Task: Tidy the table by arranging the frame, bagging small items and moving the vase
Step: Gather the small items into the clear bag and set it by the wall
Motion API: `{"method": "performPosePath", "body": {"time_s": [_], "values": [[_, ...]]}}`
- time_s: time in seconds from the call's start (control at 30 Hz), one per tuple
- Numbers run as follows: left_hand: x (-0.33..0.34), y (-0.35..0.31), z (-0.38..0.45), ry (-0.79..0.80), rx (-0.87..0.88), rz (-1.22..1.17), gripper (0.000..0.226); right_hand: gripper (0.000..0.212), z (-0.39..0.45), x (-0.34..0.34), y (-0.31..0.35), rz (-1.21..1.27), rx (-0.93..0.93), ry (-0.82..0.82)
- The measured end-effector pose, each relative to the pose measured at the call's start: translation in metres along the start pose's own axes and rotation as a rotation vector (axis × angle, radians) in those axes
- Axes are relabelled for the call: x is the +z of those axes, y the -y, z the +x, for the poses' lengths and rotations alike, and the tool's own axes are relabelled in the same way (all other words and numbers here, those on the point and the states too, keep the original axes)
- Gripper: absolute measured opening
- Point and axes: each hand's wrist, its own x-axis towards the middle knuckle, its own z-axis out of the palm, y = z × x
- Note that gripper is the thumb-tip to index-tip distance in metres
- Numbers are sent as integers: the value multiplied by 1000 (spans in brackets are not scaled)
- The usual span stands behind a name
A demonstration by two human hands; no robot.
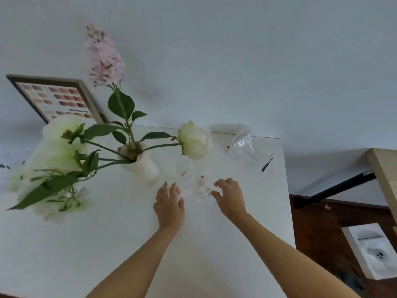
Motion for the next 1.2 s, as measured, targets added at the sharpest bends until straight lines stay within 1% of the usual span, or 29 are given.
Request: {"method": "performPosePath", "body": {"time_s": [0.1, 0.17, 0.3, 0.4, 0.5, 0.6, 0.67, 0.73, 0.8, 0.93, 1.0, 1.03, 1.2], "values": [[1, 19, -3, 117, 56, 90, 52, 42, -4, 17, 14, -79, 57, 84], [4, 24, -9, 142, 107, 109, 54, 48, -7, 25, 21, -134, 110, 102], [5, 28, -21, 121, 169, 91, 55, 51, -10, 36, 31, -185, 181, 85], [3, 31, -29, 76, 163, -4, 53, 55, -12, 40, 32, -114, 262, 81], [0, 36, -34, 50, 141, -141, 57, 60, -13, 39, 31, -25, 358, 74], [-4, 40, -36, 84, 67, -302, 67, 54, -15, 37, 29, -16, 413, 97], [-9, 41, -36, 110, 43, -373, 73, 44, -16, 35, 29, -11, 436, 124], [-13, 42, -37, 132, 31, -400, 74, 32, -20, 36, 28, 8, 443, 141], [-18, 44, -40, 151, 7, -433, 68, 26, -25, 36, 25, 44, 440, 137], [-25, 46, -42, 201, -41, -444, 45, 15, -33, 29, 18, 136, 385, 85], [-30, 44, -42, 207, -14, -417, 35, 31, -35, 20, 13, 230, 376, 50], [-33, 41, -40, 203, 10, -400, 30, 35, -36, 13, 10, 272, 380, 34], [-48, 9, -24, 172, 162, -346, 13, 31, -31, -32, -7, 347, 334, -47]]}}
